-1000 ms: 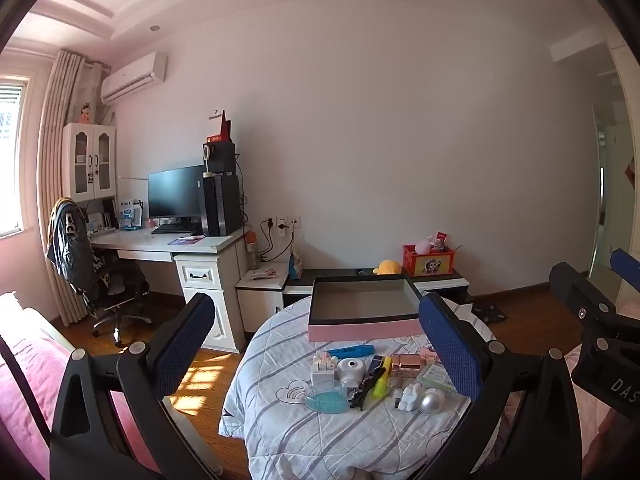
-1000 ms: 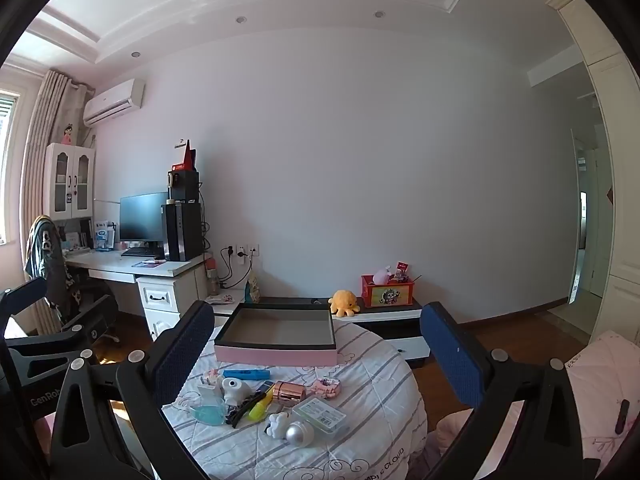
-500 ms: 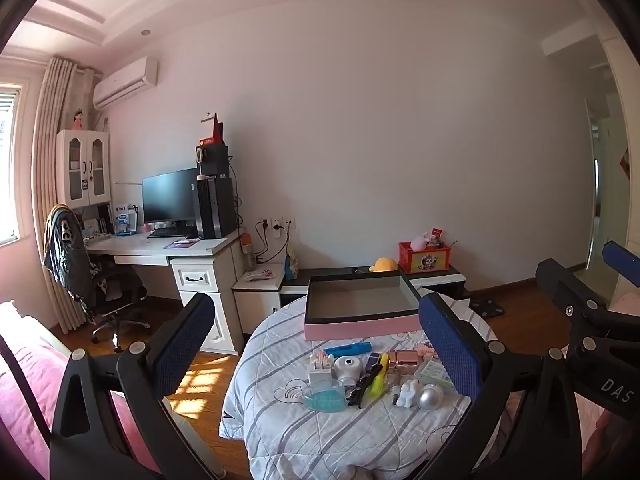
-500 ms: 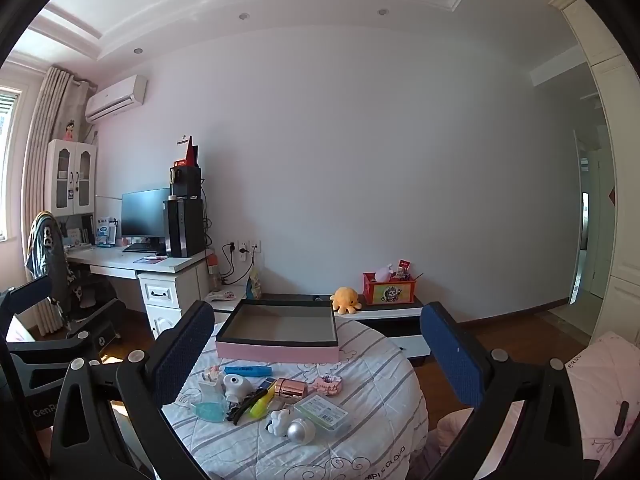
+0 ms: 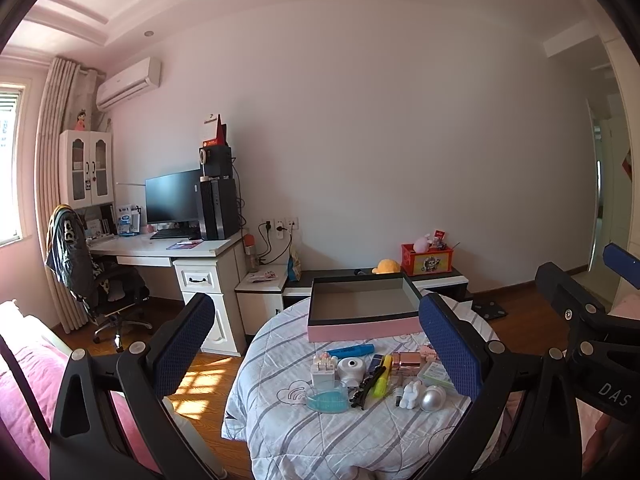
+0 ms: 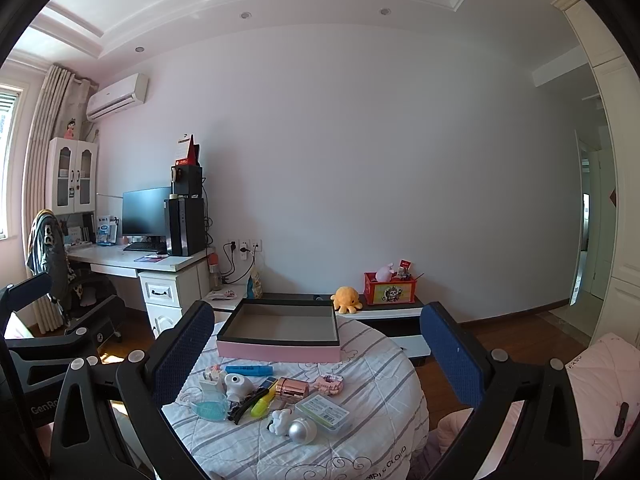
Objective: Organize rigid objects
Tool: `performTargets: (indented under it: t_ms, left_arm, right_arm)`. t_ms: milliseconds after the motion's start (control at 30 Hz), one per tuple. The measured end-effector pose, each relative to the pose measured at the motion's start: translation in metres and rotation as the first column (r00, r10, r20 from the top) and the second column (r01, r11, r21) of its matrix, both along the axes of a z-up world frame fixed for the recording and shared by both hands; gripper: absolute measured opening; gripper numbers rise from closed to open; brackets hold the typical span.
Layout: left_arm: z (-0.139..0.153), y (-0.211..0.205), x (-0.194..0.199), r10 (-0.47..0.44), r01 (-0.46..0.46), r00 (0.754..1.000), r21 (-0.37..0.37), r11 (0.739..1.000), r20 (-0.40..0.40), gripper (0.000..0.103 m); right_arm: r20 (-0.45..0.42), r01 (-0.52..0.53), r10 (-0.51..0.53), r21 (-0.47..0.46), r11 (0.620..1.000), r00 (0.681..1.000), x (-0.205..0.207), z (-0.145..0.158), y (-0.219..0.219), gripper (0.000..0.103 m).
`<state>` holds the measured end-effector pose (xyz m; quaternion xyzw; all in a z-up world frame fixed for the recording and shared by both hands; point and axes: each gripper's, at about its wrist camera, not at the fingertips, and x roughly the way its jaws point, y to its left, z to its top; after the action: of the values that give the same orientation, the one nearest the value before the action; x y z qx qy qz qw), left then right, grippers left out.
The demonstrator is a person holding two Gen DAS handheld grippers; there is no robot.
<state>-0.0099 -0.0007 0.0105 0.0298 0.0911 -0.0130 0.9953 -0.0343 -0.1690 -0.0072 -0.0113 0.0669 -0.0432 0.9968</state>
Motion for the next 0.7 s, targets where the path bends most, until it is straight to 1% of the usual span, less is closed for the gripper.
performTargets:
  t_ms: [700]
  left_arm:
    - [0.0005,0.0,-0.001,-0.002,0.002,1.0,0.0,1.0,0.002,0.103]
  right_arm:
    - [0.008,-0.004,0.004,0.001,1.0,1.0,-0.0039,0.0052,0.0013,0.103]
